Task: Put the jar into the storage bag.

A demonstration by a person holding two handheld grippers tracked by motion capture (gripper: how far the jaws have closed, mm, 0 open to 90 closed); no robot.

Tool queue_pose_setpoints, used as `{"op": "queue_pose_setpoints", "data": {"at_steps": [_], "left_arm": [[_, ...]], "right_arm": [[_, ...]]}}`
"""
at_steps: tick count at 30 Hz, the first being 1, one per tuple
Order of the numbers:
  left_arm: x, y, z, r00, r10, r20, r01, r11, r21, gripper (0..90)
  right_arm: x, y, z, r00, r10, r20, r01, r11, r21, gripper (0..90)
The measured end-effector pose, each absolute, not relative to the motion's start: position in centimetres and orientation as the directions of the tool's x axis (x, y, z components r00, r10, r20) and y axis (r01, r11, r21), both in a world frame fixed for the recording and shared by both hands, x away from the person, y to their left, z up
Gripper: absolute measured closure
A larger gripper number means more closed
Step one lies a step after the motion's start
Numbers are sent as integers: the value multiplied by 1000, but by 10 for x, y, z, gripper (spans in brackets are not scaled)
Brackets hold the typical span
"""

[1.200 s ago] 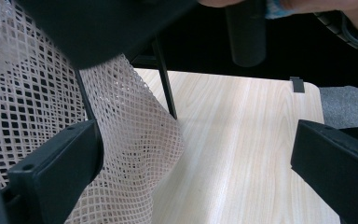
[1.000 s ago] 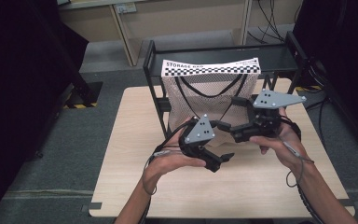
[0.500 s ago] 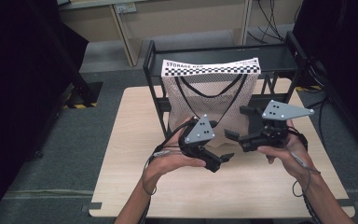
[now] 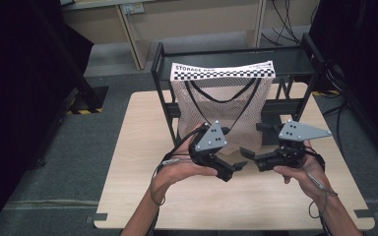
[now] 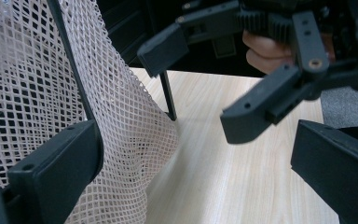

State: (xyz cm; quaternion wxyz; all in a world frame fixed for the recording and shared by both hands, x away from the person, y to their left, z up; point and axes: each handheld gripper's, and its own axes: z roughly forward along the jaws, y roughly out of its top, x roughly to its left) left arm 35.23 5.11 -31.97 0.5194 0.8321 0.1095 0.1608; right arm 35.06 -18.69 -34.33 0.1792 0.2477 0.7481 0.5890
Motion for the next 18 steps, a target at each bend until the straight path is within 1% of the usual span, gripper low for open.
{"op": "queue_pose_setpoints", "data": {"at_steps": [9,18], "left_arm": [[352,51,-320,924,350,154,15,-436,900,8],[353,50,-320,924,351,155,15,-437,899,7]], "right_arm": [[348,-192,-363,-801,597,38,179,178,968,49],[345,-199,-376,-790,612,40,184,175,967,28]]}}
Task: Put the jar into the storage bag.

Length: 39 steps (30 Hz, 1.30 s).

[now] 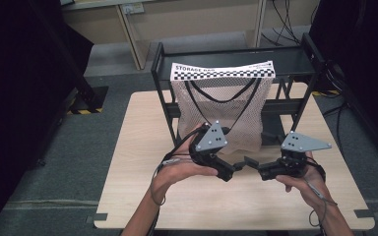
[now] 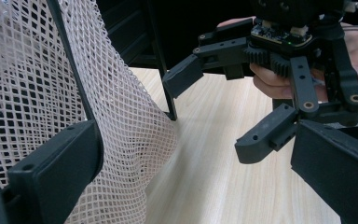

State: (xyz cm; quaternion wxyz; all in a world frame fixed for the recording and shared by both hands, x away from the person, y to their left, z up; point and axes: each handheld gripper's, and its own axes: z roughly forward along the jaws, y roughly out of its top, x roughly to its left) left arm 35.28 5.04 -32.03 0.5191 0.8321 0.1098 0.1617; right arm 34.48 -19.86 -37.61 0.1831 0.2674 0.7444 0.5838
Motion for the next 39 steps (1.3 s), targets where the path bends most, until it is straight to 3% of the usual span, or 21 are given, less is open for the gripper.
{"op": "queue_pose_setpoints", "data": {"at_steps": [39], "left_arm": [[352,51,-320,924,351,152,16,-432,902,7]], "right_arm": [[322,-214,-418,-779,624,59,240,209,948,25]]}}
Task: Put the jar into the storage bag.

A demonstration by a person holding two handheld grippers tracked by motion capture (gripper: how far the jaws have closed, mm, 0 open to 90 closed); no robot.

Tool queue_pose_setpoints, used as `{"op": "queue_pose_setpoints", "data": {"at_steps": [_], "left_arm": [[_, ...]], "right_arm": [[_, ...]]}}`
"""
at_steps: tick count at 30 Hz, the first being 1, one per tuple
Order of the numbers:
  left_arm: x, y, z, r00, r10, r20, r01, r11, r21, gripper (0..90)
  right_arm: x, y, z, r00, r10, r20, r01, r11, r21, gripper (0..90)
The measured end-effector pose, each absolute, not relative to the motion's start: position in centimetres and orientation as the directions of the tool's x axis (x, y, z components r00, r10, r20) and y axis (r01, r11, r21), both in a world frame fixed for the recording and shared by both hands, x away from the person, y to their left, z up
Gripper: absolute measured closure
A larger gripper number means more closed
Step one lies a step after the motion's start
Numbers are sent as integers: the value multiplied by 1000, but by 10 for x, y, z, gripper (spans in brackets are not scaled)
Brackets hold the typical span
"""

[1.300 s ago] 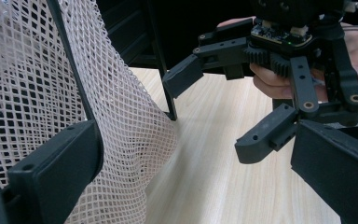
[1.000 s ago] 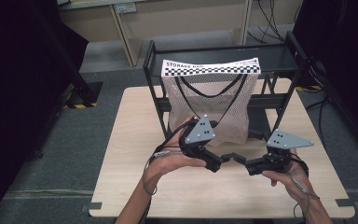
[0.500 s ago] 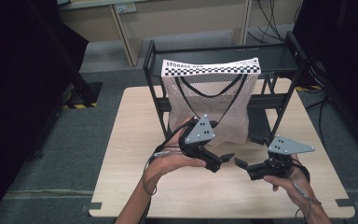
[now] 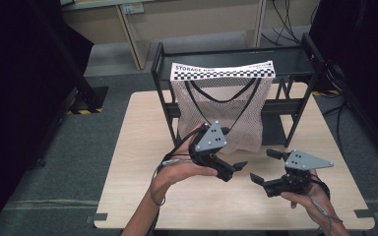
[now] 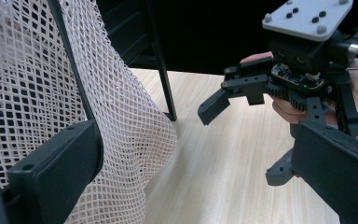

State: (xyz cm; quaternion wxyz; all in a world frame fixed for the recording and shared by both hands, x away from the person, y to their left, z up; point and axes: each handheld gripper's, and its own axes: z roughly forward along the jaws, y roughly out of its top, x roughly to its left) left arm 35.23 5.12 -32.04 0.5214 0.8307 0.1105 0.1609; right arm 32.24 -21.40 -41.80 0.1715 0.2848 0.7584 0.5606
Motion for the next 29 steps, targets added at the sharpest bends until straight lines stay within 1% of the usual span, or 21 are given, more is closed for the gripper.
{"op": "queue_pose_setpoints", "data": {"at_steps": [18,29], "left_arm": [[352,52,-320,924,351,152,15,-429,903,7],[352,51,-321,923,355,150,17,-426,905,8]], "right_arm": [[312,-221,-435,-771,633,69,272,230,935,25],[311,-225,-435,-767,638,74,275,222,936,25]]}}
